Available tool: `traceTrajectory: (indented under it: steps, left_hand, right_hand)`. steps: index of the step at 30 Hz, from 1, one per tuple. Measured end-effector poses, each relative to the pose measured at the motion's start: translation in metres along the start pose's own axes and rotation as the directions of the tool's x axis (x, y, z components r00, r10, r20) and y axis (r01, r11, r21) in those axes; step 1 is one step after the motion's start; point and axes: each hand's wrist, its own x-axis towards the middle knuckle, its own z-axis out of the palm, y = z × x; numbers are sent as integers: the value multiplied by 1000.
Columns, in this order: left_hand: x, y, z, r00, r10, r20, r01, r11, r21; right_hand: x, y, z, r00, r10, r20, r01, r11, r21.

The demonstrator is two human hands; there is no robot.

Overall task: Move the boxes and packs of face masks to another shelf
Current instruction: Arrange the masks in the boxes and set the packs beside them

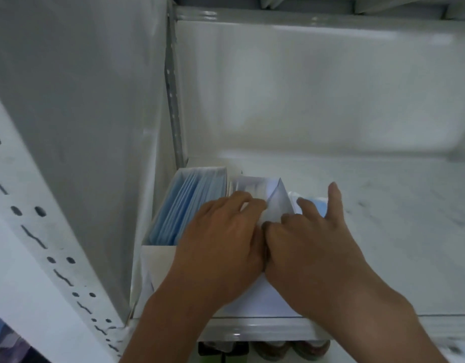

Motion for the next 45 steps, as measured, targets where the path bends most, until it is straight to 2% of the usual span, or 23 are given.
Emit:
traceTrajectory:
  steps: [3, 6, 8, 14, 17, 20, 22, 26, 31, 38, 42, 45]
  left_hand:
    - [-4, 1, -1, 998, 49, -44, -50, 999, -13]
    - [-1, -4, 1, 999, 32, 22, -32, 999, -2]
    - [1, -7, 2, 1000, 19, 13, -19, 1000, 3]
    - [0, -5, 5, 1000, -8, -15, 7, 999, -42]
    - [0, -2, 4, 999, -14, -39, 11, 998, -64]
    - [0, -1, 5, 997, -30, -64, 23, 994, -105]
    - [-1, -1, 4, 994, -55, -96, 42, 991, -128]
    - [-4, -2, 5, 990, -69, -127, 54, 991, -119]
    - [-5, -1, 6, 989, -82, -124, 65, 989, -132]
    - [-1, -3, 10, 985, -98, -140, 73, 982, -172]
    - [-4, -3, 13, 978, -80, -192, 44, 982, -186]
    - [-6, -1, 9, 968, -74, -238, 26, 980, -198]
  right_hand:
    - [1, -6, -1, 1000, 21, -1, -21, 1000, -7]
    - [2, -8, 1, 1000, 20, 1, -20, 999, -26]
    - [4, -9, 1, 999, 30, 11, -30, 999, -25]
    - [13, 3, 8, 1000, -10, 7, 9, 988, 153]
    - [26, 7, 11, 998, 47, -47, -36, 976, 214]
    - [44, 2, 15, 979, 170, -111, -152, 976, 156]
    - [55, -5, 15, 976, 199, -88, -194, 979, 60]
    - [69, -9, 20, 978, 206, 30, -202, 974, -101]
    - [71, -4, 25, 981, 157, 114, -147, 984, -97]
    - [59, 4, 21, 990, 76, 116, -88, 991, 101]
    - [58, 18, 27, 994, 107, -6, -98, 926, 364]
    - [55, 17, 29, 963, 225, -151, -141, 892, 430]
